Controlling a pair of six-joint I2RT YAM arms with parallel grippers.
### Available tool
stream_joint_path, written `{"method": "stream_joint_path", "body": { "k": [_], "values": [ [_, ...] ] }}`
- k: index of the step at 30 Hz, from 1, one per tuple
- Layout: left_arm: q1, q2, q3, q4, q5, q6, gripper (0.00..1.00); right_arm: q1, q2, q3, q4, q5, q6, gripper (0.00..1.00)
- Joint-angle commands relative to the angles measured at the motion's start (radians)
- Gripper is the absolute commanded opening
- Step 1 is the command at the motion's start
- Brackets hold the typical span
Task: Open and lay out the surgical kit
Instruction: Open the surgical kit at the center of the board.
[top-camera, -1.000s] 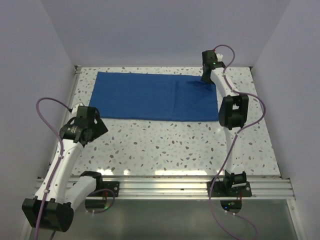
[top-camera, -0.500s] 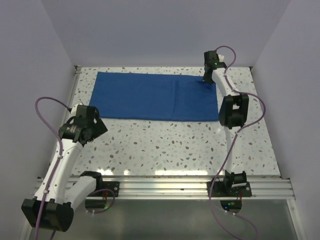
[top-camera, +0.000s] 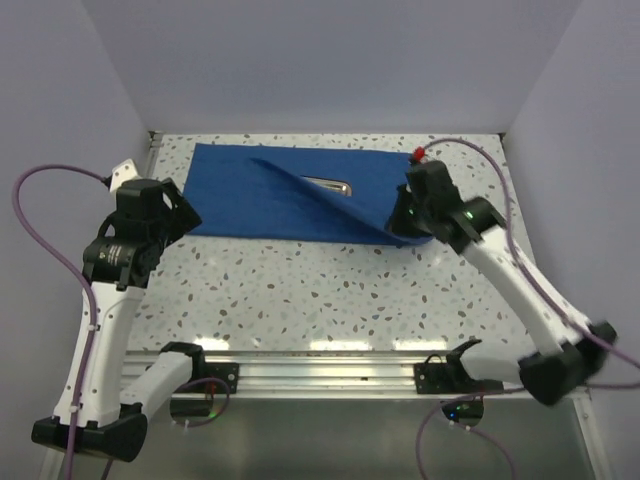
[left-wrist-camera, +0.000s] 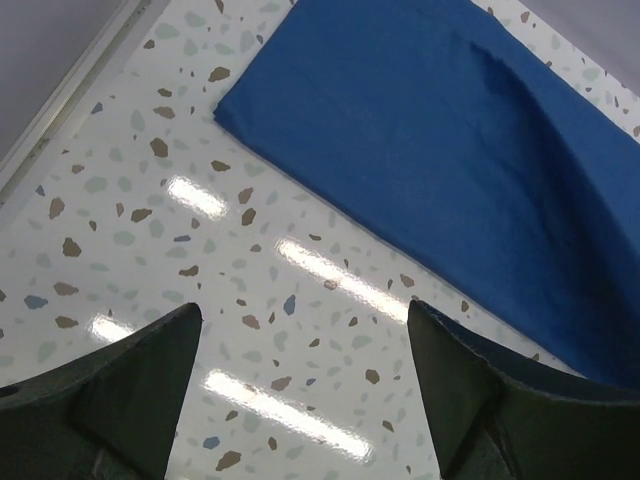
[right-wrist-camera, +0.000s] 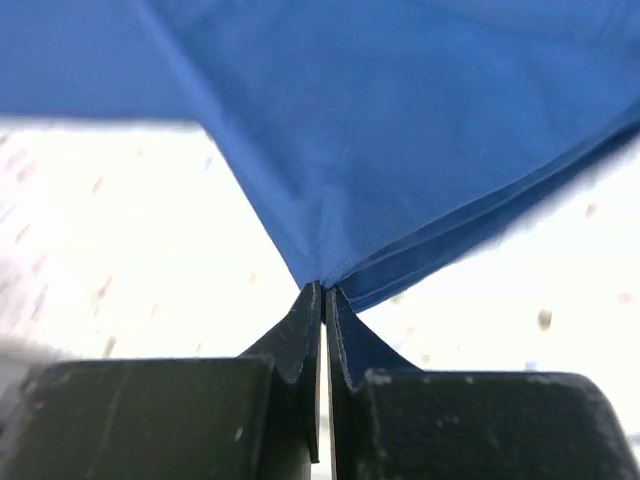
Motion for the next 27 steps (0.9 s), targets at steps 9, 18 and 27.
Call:
{"method": "stream_joint_path", "body": {
  "k": [9, 18, 27],
  "values": [
    [0.002, -0.086, -0.068, 0.058, 0.011, 0.033, 0.88, 0.024, -0.874, -0.374, -0.766, 0.093, 0.381, 0.00],
    [0.002, -0.138, -0.086, 0.018, 0.044, 0.017, 0.88, 0.024, -0.791, -0.332, -0.762, 0.158, 0.416, 0.98],
    [0.002, -0.037, -0.142, 0.122, 0.046, 0.094, 0.90, 0.021, -0.363, -0.287, -0.342, 0.046, 0.188, 0.98]
  ]
}}
